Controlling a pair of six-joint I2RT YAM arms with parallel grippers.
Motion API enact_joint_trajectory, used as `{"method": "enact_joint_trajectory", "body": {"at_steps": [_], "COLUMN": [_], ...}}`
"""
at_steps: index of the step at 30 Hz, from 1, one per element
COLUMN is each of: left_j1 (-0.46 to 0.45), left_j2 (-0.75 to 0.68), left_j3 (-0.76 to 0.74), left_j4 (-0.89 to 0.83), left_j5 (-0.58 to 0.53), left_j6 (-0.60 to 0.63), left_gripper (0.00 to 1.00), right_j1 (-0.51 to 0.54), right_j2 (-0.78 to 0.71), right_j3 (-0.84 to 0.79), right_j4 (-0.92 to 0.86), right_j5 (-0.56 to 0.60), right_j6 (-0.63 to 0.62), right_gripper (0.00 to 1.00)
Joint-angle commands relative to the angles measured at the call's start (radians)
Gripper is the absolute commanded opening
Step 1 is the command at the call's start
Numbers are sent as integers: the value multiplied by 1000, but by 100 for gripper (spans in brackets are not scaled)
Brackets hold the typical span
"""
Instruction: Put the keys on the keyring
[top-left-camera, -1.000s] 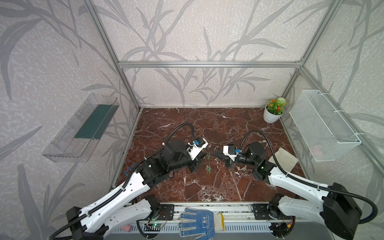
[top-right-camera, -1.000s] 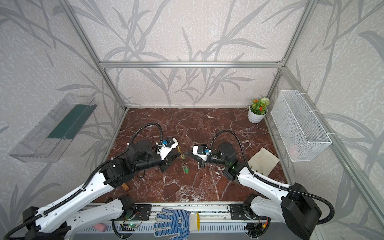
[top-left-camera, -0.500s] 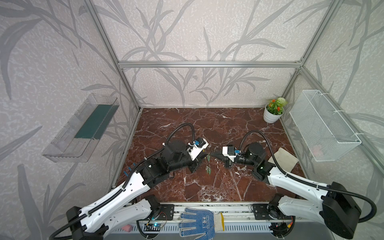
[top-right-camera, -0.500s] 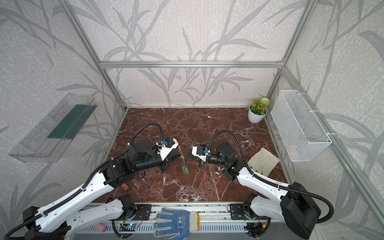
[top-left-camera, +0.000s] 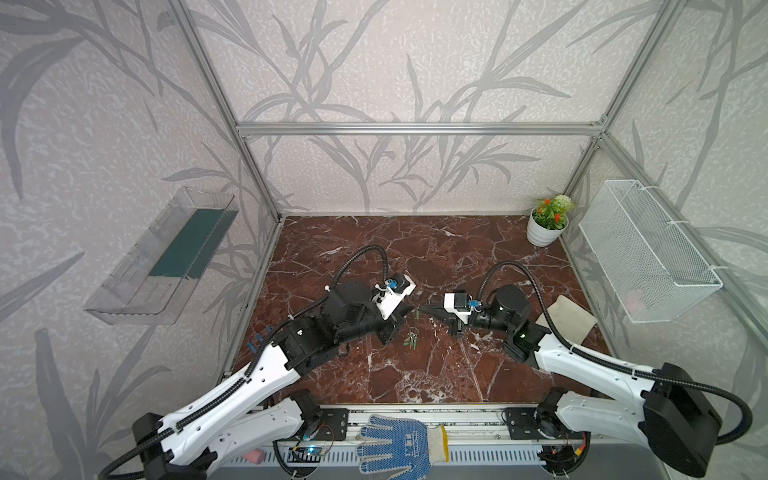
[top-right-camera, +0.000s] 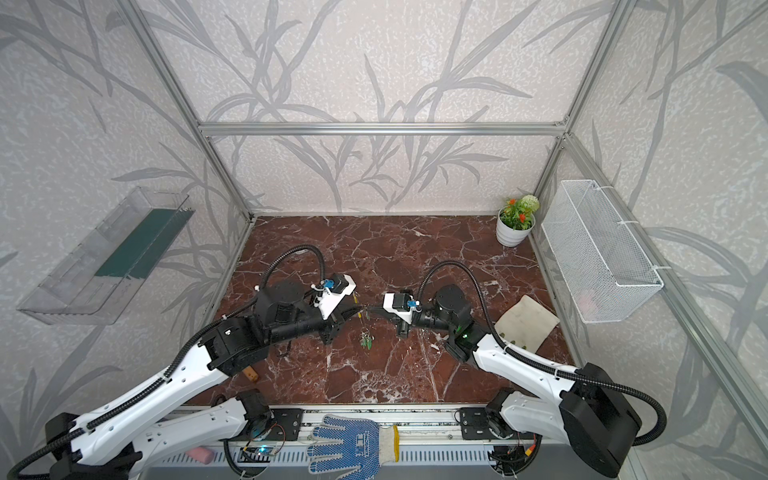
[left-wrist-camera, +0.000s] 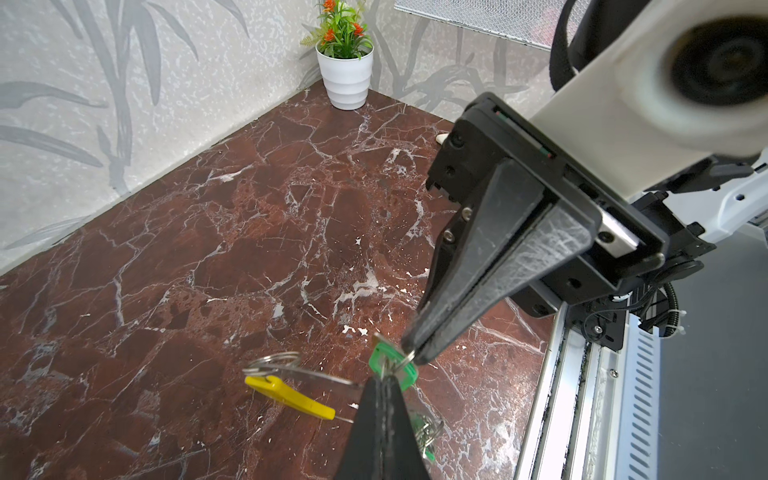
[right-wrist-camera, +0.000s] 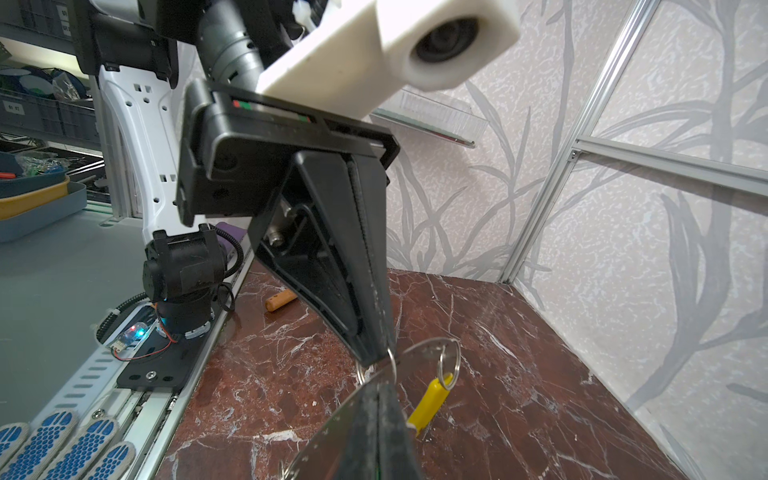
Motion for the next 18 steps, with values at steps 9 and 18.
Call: {"method": "enact_joint_trajectory", "body": {"at_steps": [9,18], "left_j1": [17,18], "left_j2": [-53,-43], "left_j3": [-28,-31], "left_j4": [94,102], "left_j5": [22,13], "left_j6": [-12,-19], "left_gripper": [0,0], "right_j1": [23,23], "right_j2": [17,18], "right_j3": [-22,-92], "right_j4": [28,203], "right_j5": [-10,125], "right_j6": [-2,60], "right_gripper": [0,41]}}
